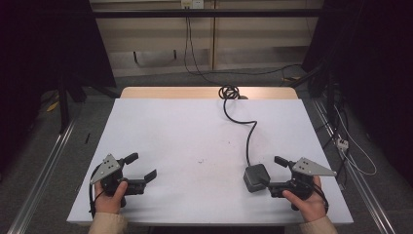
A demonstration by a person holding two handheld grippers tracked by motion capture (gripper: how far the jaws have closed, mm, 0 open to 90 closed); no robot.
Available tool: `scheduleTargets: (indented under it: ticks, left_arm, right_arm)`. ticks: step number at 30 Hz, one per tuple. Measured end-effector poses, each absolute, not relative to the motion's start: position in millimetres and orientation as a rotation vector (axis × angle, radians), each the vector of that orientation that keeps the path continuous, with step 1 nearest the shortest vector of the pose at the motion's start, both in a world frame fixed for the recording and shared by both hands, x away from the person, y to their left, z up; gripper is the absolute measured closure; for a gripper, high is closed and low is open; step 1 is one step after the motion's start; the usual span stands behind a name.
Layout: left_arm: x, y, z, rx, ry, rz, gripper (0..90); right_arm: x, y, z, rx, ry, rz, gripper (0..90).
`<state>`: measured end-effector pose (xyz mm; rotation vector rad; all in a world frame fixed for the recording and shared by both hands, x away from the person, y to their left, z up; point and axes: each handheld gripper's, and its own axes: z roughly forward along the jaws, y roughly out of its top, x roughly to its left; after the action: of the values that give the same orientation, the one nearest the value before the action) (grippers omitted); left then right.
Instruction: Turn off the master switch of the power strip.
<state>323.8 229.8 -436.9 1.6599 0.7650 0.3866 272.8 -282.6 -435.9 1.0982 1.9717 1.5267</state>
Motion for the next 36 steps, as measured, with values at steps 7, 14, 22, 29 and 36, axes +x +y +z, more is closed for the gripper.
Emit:
scheduleTargets:
  ticks: [7, 14, 22, 29, 36]
  left_arm:
    - [323.9, 230.5, -437.0, 1.661, 0.763, 0.387, 2.8]
    - [324.1, 230.7, -437.1, 1.663, 0.762, 0.387, 2.8]
    - [323.9, 230.8, -436.8, 1.662, 0.763, 0.388, 2.8]
    - [324.0, 230.8, -436.7, 1.662, 0.762, 0.388, 2.8]
    - [323.8, 231.4, -436.4, 1.661, 0.763, 0.389, 2.8]
  right_arm:
    - [272.2, -286.3, -437.2, 1.094, 1.958, 1.538, 5.1]
    - [270.7, -292.1, -440.5, 1.105, 1.945, 1.532, 5.1]
    - [269.8, -296.9, -443.2, 1.101, 1.935, 1.527, 5.1]
    - [268.4, -298.1, -445.1, 1.092, 1.944, 1.510, 5.2]
    - [267.1, -298.5, -445.6, 1.086, 1.947, 1.511, 5.5]
